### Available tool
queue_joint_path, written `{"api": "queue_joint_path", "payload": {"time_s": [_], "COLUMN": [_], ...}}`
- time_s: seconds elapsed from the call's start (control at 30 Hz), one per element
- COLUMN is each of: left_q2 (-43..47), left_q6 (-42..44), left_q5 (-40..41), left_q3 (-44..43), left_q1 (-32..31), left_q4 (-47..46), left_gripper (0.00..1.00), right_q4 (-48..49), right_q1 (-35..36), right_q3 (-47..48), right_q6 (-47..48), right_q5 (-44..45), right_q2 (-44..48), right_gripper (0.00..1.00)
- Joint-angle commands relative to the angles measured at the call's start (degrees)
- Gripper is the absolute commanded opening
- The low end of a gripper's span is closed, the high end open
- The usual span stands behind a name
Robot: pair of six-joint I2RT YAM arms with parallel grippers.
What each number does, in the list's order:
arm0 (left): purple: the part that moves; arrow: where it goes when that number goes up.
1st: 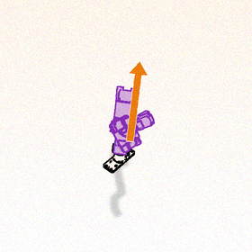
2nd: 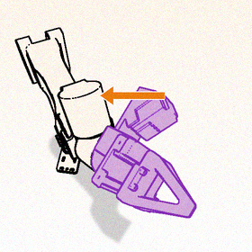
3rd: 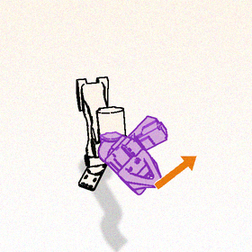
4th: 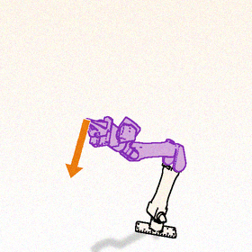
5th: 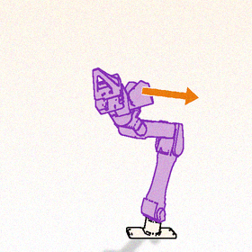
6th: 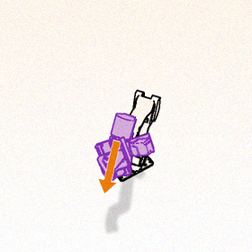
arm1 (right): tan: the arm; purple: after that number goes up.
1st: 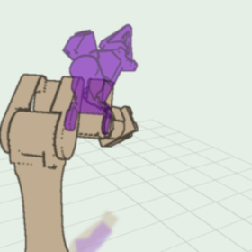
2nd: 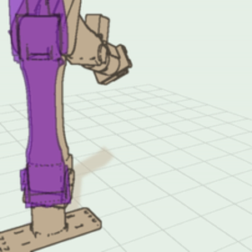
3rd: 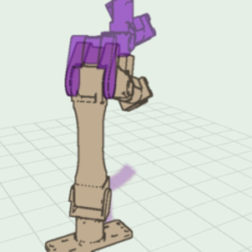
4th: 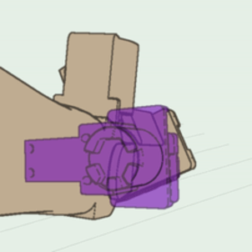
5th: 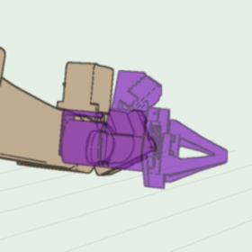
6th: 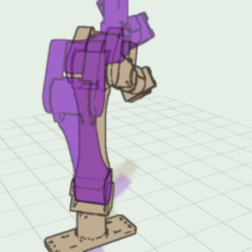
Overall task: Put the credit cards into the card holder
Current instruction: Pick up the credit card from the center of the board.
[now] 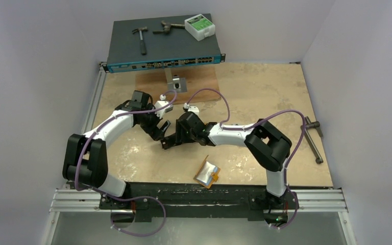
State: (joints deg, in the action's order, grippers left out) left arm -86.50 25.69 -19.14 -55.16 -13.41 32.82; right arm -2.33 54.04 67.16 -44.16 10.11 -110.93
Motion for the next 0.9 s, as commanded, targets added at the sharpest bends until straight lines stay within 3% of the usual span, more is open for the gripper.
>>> {"api": "queue_joint_path", "payload": {"time_s": [0.0, 0.4, 0.5, 0.67, 0.87], "left_q2": [1.08, 1.63, 1.51, 1.29, 1.19], "left_q6": [-1.33, -2.37, -2.53, -2.10, -2.03], "left_q5": [-2.69, -5.59, -5.50, -4.60, -4.42], "left_q3": [-1.20, -1.60, -1.53, -1.39, -1.90], "left_q1": [0.23, 0.14, -0.21, -1.73, -1.97], "left_q4": [0.65, 2.08, 1.85, 1.63, 2.11], "left_gripper": [0.95, 0.94, 0.94, 0.94, 0.94], "right_q4": [-9.29, -6.97, -6.41, -5.71, -1.56], "right_q1": [0.49, 0.37, 0.17, -1.39, -3.80], "right_q3": [-3.18, -5.21, -5.10, -6.12, -9.34], "right_q6": [-1.09, -6.27, -8.89, -12.25, -14.35], "right_q5": [2.72, -3.50, -5.10, -7.96, -10.94], "right_q2": [0.94, 2.80, 2.45, 2.23, 4.78], "right_gripper": [0.54, 0.54, 0.46, 0.17, 0.06]}}
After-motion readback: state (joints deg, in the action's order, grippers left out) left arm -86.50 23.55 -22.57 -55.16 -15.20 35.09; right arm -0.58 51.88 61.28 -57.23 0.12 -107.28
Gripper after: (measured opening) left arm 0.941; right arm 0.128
